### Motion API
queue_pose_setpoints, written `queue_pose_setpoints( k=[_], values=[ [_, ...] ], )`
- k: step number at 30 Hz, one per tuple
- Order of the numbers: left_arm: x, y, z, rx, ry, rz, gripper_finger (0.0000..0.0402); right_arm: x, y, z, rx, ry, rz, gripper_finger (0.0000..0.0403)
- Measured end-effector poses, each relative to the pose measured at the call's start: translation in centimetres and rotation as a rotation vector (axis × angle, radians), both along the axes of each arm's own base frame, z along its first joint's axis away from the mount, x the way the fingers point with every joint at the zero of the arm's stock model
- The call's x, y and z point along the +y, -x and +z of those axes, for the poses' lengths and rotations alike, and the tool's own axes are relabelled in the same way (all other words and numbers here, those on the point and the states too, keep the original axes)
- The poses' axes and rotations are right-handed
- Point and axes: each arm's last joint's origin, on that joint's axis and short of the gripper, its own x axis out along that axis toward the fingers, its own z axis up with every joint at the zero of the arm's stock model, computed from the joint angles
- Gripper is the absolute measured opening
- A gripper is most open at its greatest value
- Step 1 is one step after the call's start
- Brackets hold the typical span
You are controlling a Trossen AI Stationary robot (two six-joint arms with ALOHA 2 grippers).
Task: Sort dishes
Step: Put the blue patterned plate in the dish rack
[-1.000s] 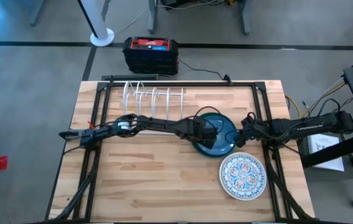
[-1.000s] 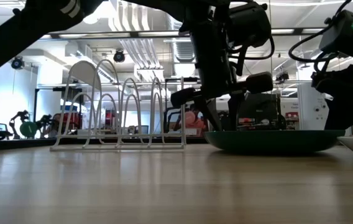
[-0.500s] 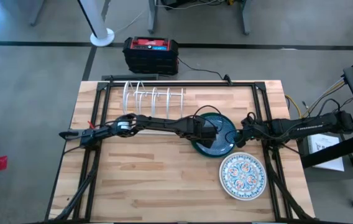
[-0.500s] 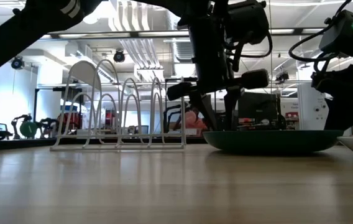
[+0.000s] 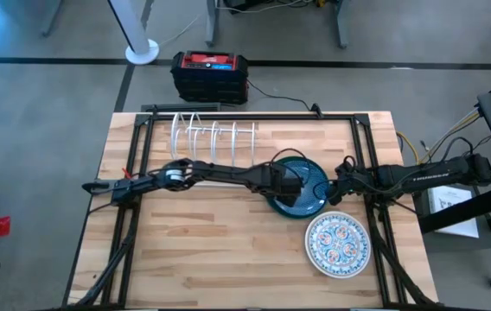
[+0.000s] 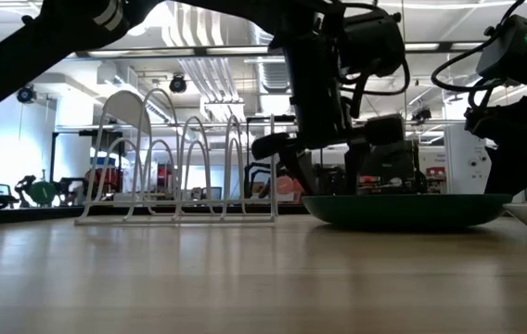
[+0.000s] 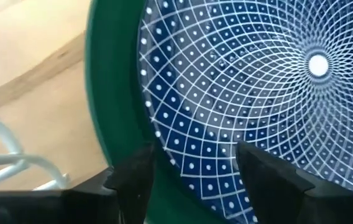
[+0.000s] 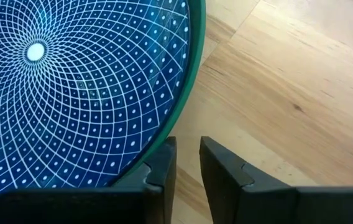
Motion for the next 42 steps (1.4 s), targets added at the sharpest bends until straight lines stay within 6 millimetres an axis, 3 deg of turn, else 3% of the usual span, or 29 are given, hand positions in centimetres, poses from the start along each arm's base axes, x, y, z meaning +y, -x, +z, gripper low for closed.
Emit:
queue_pose_setpoints(
  k=[10, 42],
  values=[
    [0.06, -0.29, -0.5, -0.008, -0.008, -0.012, 0.0217, -0.01, 0.02, -0.02, 0.004, 0.002, 0.002, 0.0083],
    [0.1, -0.48, 0.47, -0.052, -0.024, -0.04, 0.0217, -0.01, 0.02, -0.1, 0.004, 0.003, 0.005, 0.006]
  ],
)
